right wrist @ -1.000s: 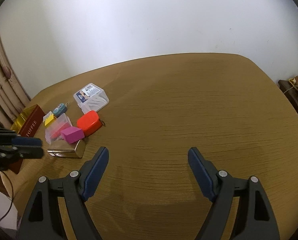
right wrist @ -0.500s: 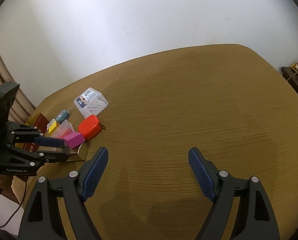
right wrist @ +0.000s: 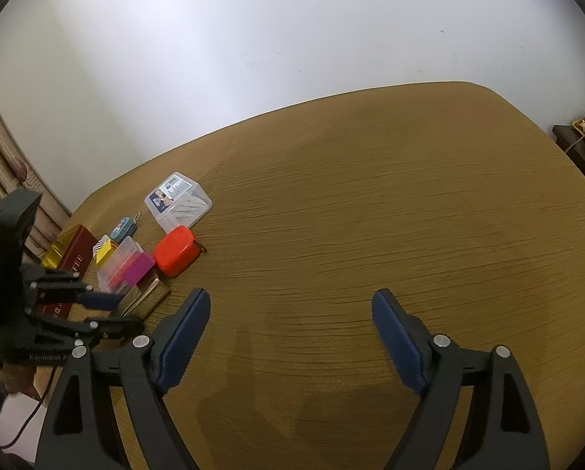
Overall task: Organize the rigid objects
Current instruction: 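Grasp the silver ribbed case with the left gripper, then carry the silver case to the tin while the right gripper grasps the pink eraser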
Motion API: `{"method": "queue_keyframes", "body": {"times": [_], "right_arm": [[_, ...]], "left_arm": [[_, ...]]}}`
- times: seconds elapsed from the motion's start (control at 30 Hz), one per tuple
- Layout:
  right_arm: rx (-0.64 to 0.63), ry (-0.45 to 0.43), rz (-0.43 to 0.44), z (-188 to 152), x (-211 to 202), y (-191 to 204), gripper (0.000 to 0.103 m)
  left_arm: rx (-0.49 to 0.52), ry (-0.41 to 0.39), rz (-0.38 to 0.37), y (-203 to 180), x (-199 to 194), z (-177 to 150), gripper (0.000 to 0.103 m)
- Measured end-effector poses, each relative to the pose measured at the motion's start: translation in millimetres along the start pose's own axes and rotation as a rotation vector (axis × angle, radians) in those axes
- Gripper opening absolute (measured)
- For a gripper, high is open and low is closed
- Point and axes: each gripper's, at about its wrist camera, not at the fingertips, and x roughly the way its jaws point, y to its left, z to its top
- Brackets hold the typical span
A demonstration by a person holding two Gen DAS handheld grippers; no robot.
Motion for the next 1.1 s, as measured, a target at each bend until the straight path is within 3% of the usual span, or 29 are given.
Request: {"method": "queue_keyframes", "body": {"times": [0.2, 0.3, 0.57, 0.63, 0.8, 1.1], "right_arm": [[-0.045, 0.001, 0.017, -1, -1, 7, 0.083], [-0.121, 0.006, 0.074, 0, -2, 19, 0.083], [-0.490, 0.133, 0.246, 13, 21, 101, 0.082], [-0.504, 0.179, 0.249, 16, 35, 115, 0.080], [-0.450, 0.268, 0.266, 15, 62, 125, 0.058], [-0.407, 0.314, 0.245, 14, 82, 129, 0.057]], "left_arm": [[-0.125, -0.065, 0.016, -3, -19, -45, 0.030], [-0.180, -0.084, 0.027, -1, -30, -68, 0.030], [-0.345, -0.105, 0.037, 14, -54, -114, 0.030], [-0.358, -0.118, 0.071, 15, -60, -121, 0.030], [-0.398, -0.147, 0.055, 16, -73, -131, 0.030], [-0.408, -0.164, 0.034, 17, -78, -135, 0.030]]}}
